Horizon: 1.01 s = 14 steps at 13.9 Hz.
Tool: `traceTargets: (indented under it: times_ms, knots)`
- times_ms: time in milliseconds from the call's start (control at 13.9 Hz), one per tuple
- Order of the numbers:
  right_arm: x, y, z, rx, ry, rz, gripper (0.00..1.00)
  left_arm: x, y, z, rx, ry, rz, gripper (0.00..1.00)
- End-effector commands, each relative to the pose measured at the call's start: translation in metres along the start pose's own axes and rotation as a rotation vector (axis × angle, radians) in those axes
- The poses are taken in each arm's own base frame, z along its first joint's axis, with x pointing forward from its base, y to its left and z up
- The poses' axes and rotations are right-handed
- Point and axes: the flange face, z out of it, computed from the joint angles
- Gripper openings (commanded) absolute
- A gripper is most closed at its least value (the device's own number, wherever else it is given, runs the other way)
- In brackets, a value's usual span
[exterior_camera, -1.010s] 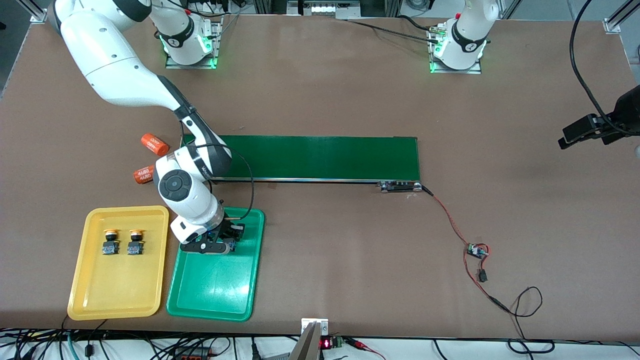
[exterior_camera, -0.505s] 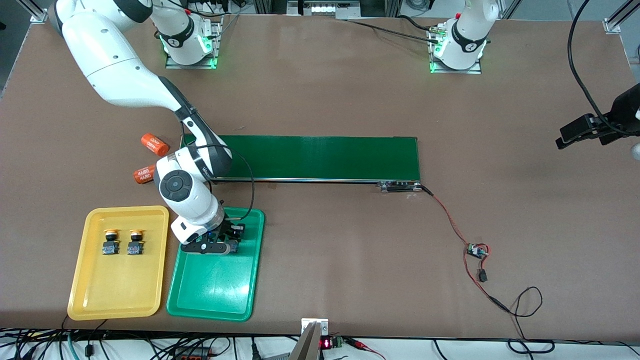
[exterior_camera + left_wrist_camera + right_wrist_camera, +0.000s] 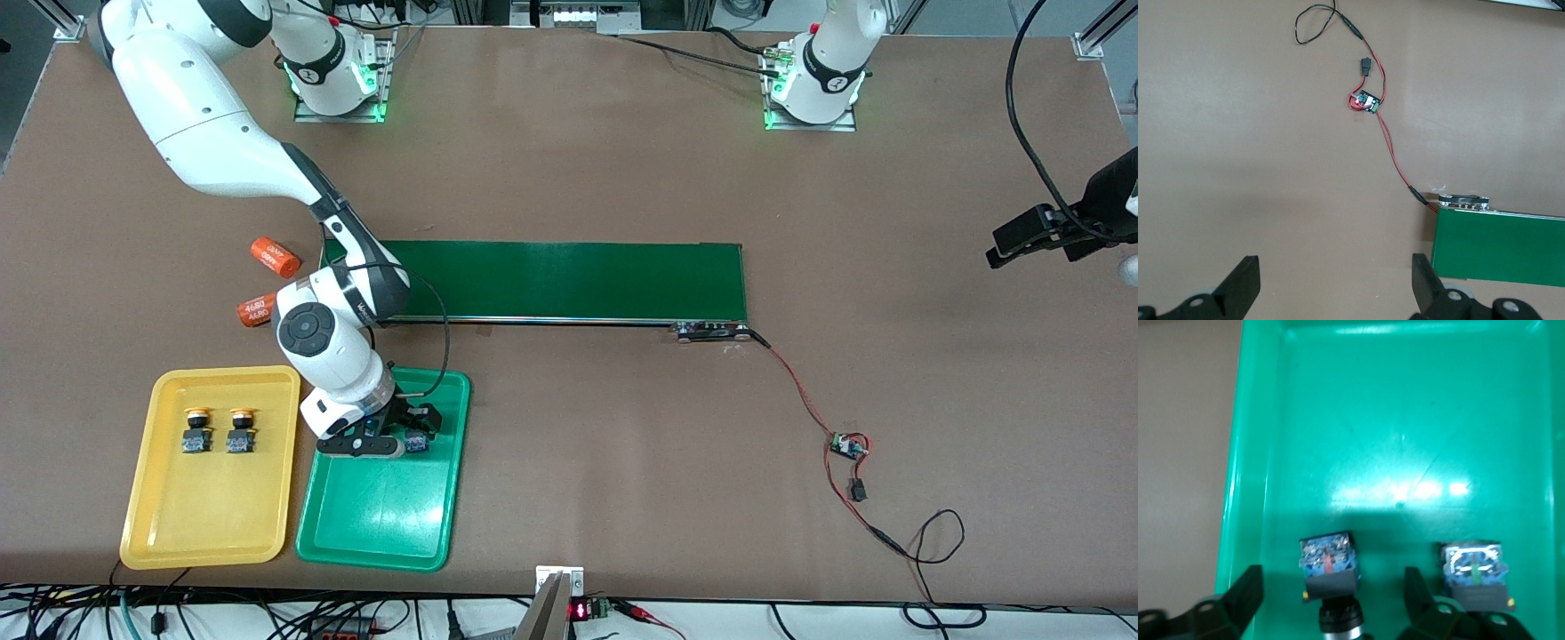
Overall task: Sort buttons by color to trays
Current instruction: 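Open the right gripper to release the green button in the green tray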
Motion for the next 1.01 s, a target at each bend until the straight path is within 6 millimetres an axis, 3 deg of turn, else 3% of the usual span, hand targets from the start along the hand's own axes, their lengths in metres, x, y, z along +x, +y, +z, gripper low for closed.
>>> traceTargets:
  times_ms: [0,217,289,433,794,938]
  knots:
    - [0.013,0.004,-0.024,0.001,0.026,-0.002,1.00,-0.001,-0.002,-0.003,0.001,0.008,0.012,1.00]
    - [0.025,0.022,-0.050,-0.035,0.011,0.023,1.00,-0.001,-0.002,-0.003,0.003,0.005,0.013,1.00]
    - [0.030,0.028,-0.068,-0.056,-0.010,0.039,1.00,-0.001,0.000,-0.003,0.002,0.008,0.016,1.00]
    - [0.037,0.039,-0.106,-0.059,-0.079,0.103,1.00,-0.001,0.000,-0.004,0.002,0.008,0.016,1.00]
    - [0.043,0.076,-0.211,-0.116,-0.177,0.012,1.00,-0.002,-0.005,-0.004,0.004,-0.004,0.061,1.00]
    - [0.041,0.105,-0.252,-0.137,-0.235,-0.024,1.00,-0.003,-0.005,-0.004,0.003,-0.005,0.059,1.00]
